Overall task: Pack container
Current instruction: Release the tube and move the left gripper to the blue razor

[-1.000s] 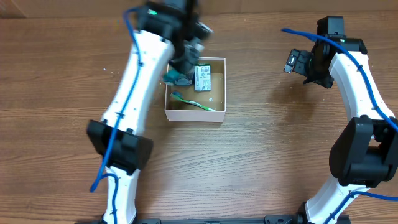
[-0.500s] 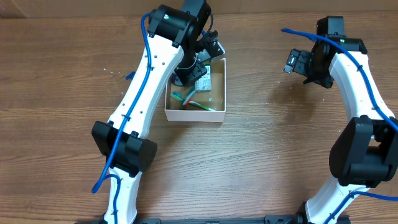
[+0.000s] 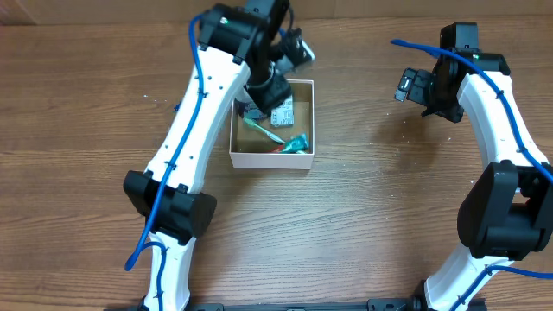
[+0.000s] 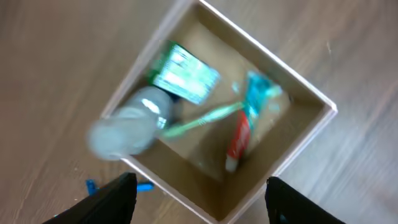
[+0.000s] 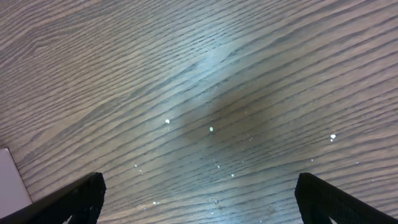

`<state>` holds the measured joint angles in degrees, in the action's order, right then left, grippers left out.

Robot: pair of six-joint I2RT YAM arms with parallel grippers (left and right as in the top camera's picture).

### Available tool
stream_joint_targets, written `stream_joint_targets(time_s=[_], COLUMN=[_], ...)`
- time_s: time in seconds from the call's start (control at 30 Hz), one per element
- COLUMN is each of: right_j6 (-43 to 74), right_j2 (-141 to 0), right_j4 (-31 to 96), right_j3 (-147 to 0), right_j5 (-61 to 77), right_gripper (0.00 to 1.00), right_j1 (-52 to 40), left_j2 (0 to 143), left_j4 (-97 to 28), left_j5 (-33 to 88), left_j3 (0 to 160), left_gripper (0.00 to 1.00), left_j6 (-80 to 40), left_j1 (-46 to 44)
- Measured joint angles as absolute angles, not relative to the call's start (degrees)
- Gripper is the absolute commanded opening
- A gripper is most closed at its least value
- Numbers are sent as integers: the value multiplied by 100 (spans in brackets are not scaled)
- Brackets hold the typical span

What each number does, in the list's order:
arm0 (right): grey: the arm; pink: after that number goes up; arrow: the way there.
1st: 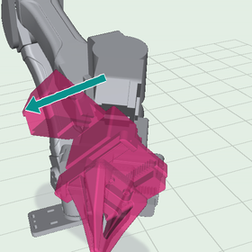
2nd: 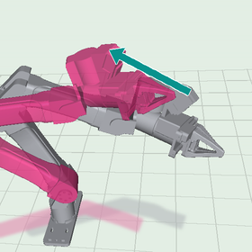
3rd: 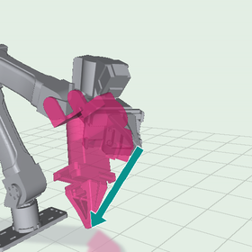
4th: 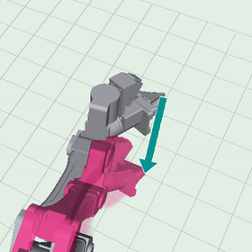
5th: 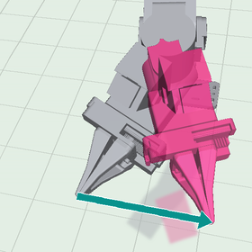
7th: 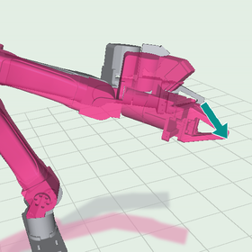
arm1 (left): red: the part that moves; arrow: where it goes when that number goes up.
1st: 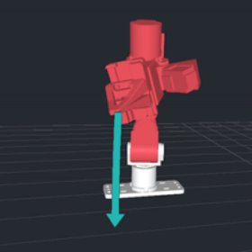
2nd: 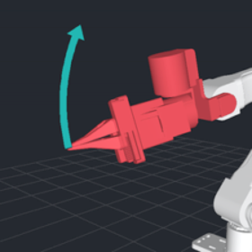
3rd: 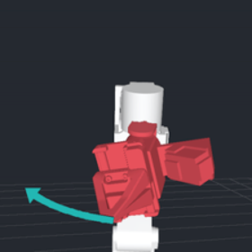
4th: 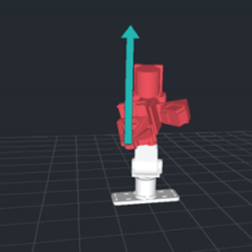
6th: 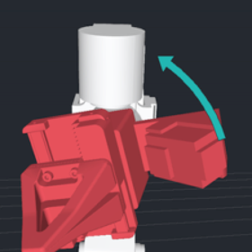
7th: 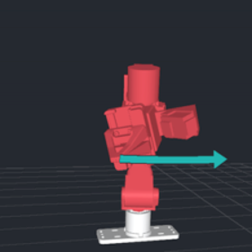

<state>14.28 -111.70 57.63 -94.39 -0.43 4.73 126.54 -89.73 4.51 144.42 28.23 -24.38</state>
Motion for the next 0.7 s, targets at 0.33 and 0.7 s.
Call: stream_joint_targets(time_s=[0.33, 0.7], right_j6=[1433, 1433], right_j2=[-11170, -11170], right_j4=[5760, 5763], right_j3=[-9439, -9439], right_j5=[-40, -40], right_gripper=[100, 100], right_j1=[473, 473], left_j2=[12339, 12490], left_j4=[-8538, -7126], left_j5=[491, 360], left_j3=[14608, 12715], left_gripper=[70, 70], left_j6=[464, -884], left_j1=[-506, 148])
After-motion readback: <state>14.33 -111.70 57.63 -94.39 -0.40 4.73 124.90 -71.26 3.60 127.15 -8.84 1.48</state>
